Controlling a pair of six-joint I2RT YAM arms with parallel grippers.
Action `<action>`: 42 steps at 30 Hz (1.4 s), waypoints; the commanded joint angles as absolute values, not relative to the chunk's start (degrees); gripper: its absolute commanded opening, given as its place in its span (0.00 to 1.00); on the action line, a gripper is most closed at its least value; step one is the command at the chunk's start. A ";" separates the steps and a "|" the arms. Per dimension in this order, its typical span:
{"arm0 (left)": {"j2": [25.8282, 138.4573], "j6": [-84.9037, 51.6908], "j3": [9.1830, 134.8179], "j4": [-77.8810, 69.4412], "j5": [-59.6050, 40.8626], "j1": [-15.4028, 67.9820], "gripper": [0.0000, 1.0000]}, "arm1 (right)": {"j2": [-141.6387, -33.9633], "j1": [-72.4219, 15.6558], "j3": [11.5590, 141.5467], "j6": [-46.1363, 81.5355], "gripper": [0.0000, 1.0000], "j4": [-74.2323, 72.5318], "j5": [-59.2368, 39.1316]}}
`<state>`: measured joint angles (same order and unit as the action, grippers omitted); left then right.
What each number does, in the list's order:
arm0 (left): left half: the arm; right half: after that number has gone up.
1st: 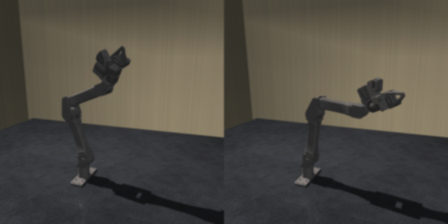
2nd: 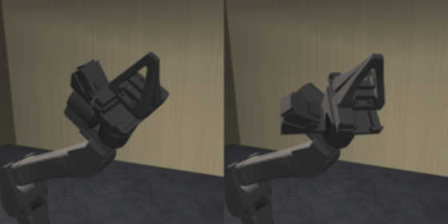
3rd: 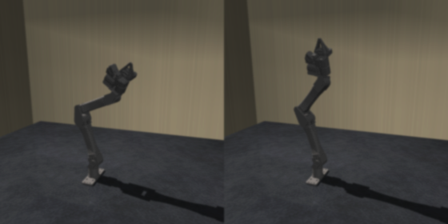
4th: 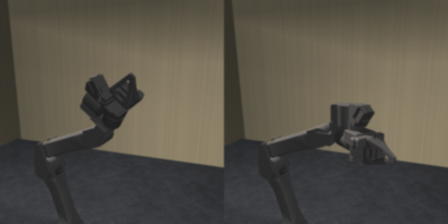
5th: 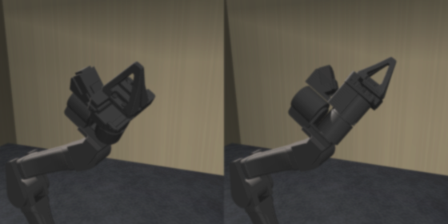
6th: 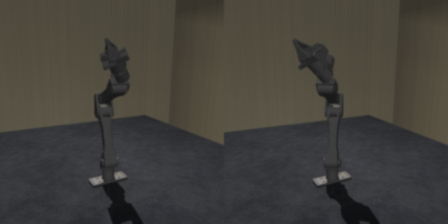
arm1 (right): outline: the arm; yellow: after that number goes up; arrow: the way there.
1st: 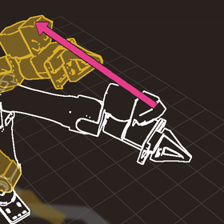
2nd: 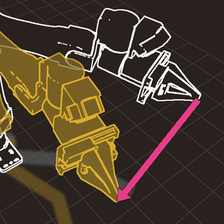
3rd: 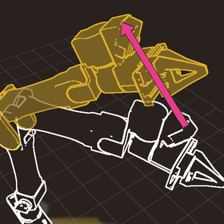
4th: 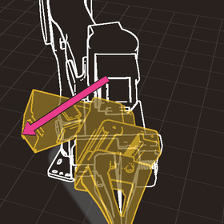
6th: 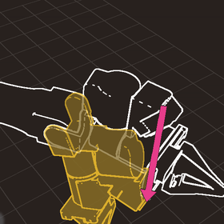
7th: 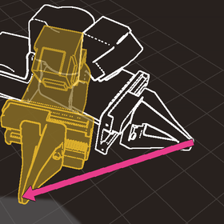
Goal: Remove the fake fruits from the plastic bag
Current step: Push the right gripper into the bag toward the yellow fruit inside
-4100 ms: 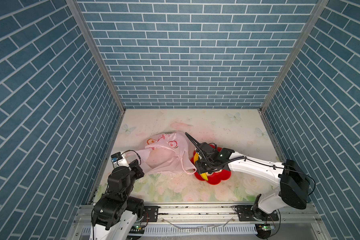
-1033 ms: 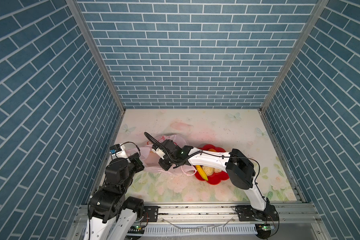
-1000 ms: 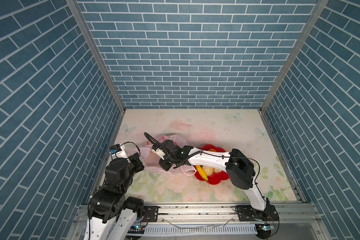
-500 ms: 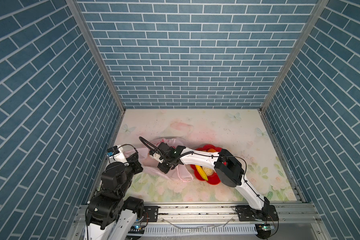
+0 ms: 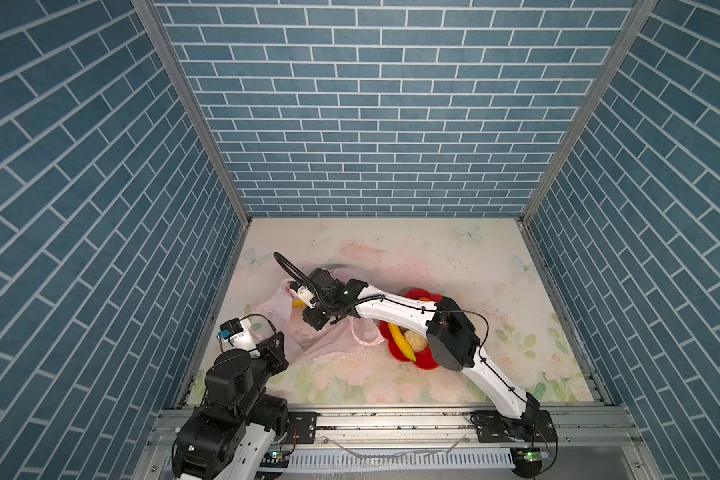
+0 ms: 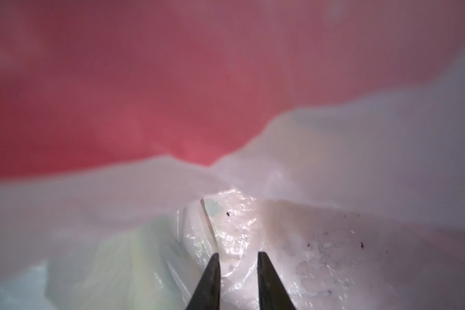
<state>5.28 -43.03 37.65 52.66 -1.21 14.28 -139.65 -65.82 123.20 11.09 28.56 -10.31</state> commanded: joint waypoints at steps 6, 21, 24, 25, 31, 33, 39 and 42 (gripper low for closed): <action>5.09 -45.44 38.91 58.02 -3.65 14.50 0.08 | -142.63 -65.29 127.85 15.34 0.42 25.79 -10.68; 4.92 -45.64 39.06 59.07 -6.27 14.50 0.06 | -146.44 -63.28 130.26 28.64 0.77 14.63 -7.37; 5.01 -45.01 39.05 58.72 -7.35 14.46 0.04 | -148.33 -62.98 132.80 30.84 0.78 13.63 -8.99; 5.08 -44.90 39.07 58.65 -7.52 14.50 0.04 | -148.74 -63.02 133.25 31.38 0.79 13.14 -9.59; 5.78 -44.65 38.98 58.10 -7.08 14.50 0.04 | -149.59 -63.06 133.28 33.39 0.80 9.57 -13.55; 6.18 -44.65 39.04 57.71 -6.85 14.50 0.04 | -149.40 -63.09 132.30 33.49 0.80 7.83 -14.31; 10.01 -43.07 41.28 56.75 -5.18 14.50 0.04 | -145.98 -63.15 126.97 32.02 0.79 7.07 -11.77; 12.21 -41.78 42.57 55.22 -3.86 14.50 0.04 | -142.23 -63.15 122.48 29.25 0.78 6.50 -8.74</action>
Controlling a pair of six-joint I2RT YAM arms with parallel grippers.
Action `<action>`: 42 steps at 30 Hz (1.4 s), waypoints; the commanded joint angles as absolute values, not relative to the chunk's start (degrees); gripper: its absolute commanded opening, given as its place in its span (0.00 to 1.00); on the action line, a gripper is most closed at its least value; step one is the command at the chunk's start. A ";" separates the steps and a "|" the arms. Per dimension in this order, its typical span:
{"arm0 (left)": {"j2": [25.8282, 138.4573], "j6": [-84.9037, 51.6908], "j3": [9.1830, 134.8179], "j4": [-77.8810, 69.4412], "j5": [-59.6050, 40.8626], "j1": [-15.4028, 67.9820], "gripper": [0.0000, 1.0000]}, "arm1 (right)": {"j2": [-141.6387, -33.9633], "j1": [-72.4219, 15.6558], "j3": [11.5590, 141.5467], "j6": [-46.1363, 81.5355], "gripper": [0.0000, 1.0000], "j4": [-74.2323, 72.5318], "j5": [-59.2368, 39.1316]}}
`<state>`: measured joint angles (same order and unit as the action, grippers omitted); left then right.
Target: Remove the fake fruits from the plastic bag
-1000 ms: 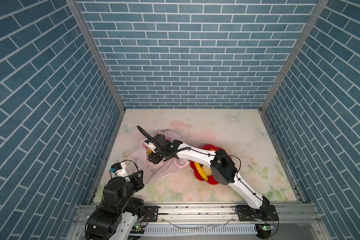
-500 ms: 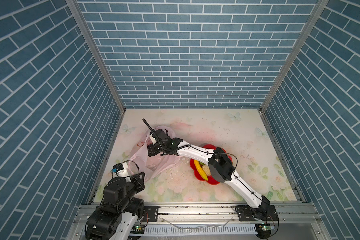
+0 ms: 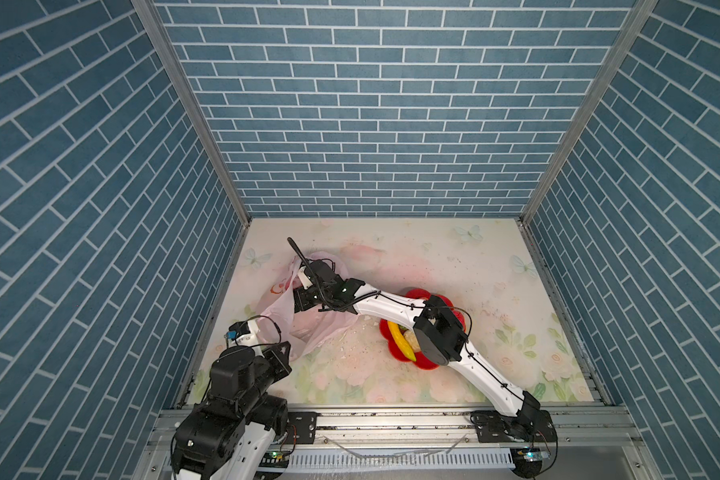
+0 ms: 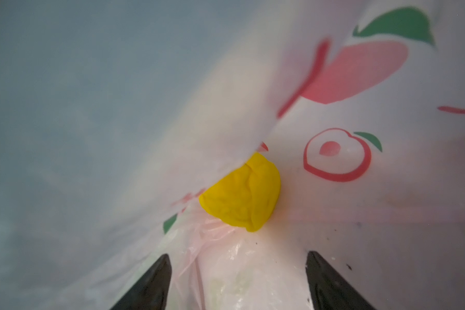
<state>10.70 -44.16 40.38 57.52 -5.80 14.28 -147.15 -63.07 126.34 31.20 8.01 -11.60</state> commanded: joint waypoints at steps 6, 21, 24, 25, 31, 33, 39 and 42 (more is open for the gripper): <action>17.33 -38.95 46.09 52.23 -1.40 14.50 0.04 | -136.99 -63.10 118.85 25.30 0.77 8.40 -5.71; 26.44 -34.89 48.58 42.88 10.94 14.50 0.03 | -123.86 -64.09 111.83 22.52 0.76 22.13 -12.17; 27.55 -34.46 48.36 39.72 12.11 14.50 0.03 | -121.75 -64.24 110.20 22.28 0.76 25.62 -12.90; 27.68 -34.40 48.24 38.68 12.59 14.50 0.03 | -121.00 -64.29 109.45 22.24 0.75 26.60 -12.79; 27.83 -33.53 47.60 37.37 13.46 14.50 0.03 | -115.21 -64.65 105.69 18.10 0.73 31.27 -10.58; 27.16 -33.46 47.03 37.90 13.11 14.50 0.03 | -113.48 -64.64 106.59 14.72 0.73 34.47 -8.92; 22.48 -34.78 44.18 40.22 11.27 14.50 0.03 | -112.19 -64.81 114.85 2.58 0.73 45.35 -2.49; 19.16 -36.17 41.99 41.60 10.25 14.50 0.03 | -114.35 -64.79 119.74 -2.85 0.74 48.12 0.29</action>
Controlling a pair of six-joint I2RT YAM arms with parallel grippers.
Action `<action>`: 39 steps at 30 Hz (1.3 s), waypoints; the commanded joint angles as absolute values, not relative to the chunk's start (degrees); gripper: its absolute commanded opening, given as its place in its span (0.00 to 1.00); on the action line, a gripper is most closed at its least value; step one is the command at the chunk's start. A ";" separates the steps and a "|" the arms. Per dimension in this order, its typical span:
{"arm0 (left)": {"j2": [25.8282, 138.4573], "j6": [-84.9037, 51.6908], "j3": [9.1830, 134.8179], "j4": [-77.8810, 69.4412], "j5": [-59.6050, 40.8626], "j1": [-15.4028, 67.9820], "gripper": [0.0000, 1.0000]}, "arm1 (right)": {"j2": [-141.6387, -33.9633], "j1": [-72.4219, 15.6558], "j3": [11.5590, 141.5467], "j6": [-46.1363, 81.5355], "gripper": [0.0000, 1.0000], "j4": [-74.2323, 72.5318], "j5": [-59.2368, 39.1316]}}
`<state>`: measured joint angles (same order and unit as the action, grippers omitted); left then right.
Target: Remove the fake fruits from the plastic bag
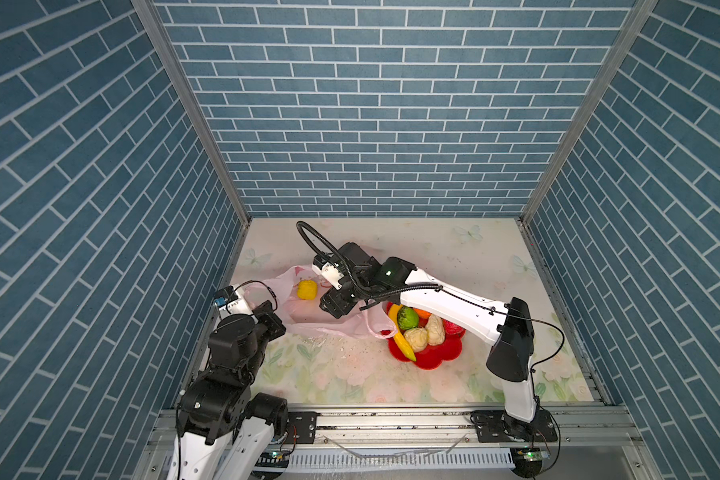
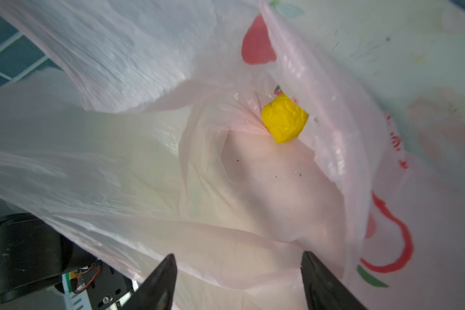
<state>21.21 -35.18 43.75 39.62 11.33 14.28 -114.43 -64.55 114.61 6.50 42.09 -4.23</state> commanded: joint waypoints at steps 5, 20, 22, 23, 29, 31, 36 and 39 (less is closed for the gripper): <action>15.42 -38.92 38.73 42.98 8.34 14.50 0.03 | -122.66 -64.42 130.08 -9.91 0.75 51.62 1.91; 13.66 -39.00 35.91 42.75 4.27 14.50 0.03 | -140.76 -62.68 148.18 -13.88 0.75 53.45 0.34; 13.02 -39.17 35.26 42.78 3.95 14.50 0.03 | -141.21 -62.58 147.37 -13.87 0.75 51.22 1.00; 12.76 -39.26 35.07 42.93 3.94 14.50 0.03 | -141.48 -62.67 147.11 -13.88 0.75 49.98 1.46; 12.39 -39.07 35.16 43.62 4.21 14.50 0.03 | -141.35 -62.64 143.80 -14.49 0.76 40.88 3.29; 12.45 -38.97 35.46 43.68 4.16 14.50 0.03 | -141.22 -62.66 143.07 -15.06 0.76 38.65 3.32; 12.45 -38.07 36.46 44.39 4.15 14.51 0.03 | -142.18 -62.52 143.38 -16.29 0.77 35.19 3.54; 12.35 -37.32 37.22 45.01 4.37 14.50 0.03 | -144.00 -62.57 145.72 -16.32 0.77 35.59 2.50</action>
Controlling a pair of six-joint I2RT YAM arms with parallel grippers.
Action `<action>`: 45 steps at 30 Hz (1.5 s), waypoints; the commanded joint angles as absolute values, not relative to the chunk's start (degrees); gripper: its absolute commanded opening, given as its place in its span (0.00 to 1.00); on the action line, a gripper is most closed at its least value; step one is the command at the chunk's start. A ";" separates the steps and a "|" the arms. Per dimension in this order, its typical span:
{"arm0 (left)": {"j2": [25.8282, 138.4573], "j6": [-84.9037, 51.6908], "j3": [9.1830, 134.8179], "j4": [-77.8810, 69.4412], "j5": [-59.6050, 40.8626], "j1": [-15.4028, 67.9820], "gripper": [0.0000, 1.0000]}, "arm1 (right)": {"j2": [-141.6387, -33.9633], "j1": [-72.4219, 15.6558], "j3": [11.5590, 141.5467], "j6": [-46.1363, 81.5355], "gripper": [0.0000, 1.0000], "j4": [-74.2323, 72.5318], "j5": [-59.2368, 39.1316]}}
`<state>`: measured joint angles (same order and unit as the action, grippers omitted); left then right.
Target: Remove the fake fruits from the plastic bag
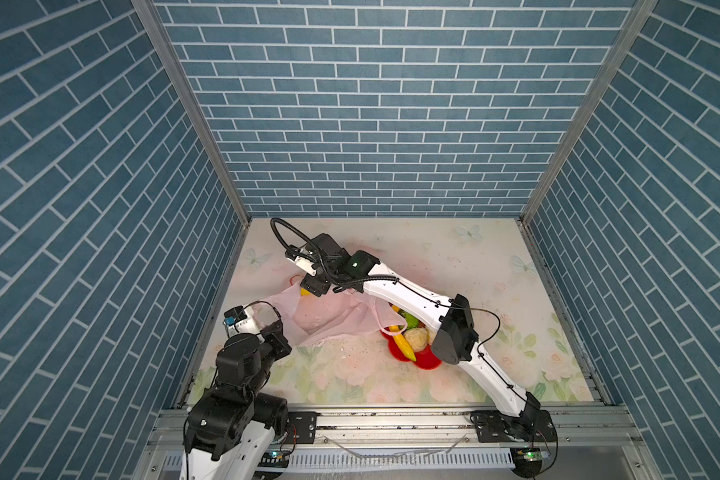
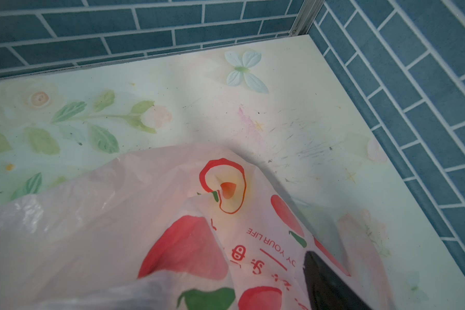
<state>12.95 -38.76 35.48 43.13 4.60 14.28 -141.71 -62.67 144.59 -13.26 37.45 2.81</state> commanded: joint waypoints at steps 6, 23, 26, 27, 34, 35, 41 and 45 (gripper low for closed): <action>12.81 -36.25 38.58 45.35 4.47 14.46 0.03 | -145.84 -62.58 146.50 -15.49 0.75 35.16 0.27; 16.02 -35.90 35.85 38.88 4.80 14.50 0.03 | -139.86 -63.02 136.63 -10.98 0.14 18.98 3.85; 16.55 -35.96 35.60 37.79 5.18 14.50 0.03 | -138.13 -63.19 134.38 -11.40 0.10 16.47 4.30; 16.52 -36.00 35.58 37.61 5.25 14.51 0.03 | -137.27 -63.23 133.09 -11.67 0.09 15.47 4.22; 14.97 -38.04 33.51 37.57 5.45 14.50 0.03 | -133.39 -63.77 127.52 -14.30 0.06 10.73 4.73; 14.66 -38.34 33.24 37.62 5.29 14.50 0.03 | -132.93 -63.88 126.79 -14.64 0.05 10.22 4.83; 13.90 -38.73 32.41 38.05 5.35 14.50 0.03 | -131.27 -63.97 124.70 -15.49 0.04 8.37 5.49; 13.91 -38.91 31.90 38.05 5.15 14.51 0.03 | -130.62 -63.96 124.01 -15.88 0.03 7.36 5.61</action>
<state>14.46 -38.57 32.88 38.44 4.95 14.28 -133.75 -63.72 125.43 -13.26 9.80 4.91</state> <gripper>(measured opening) 0.045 0.045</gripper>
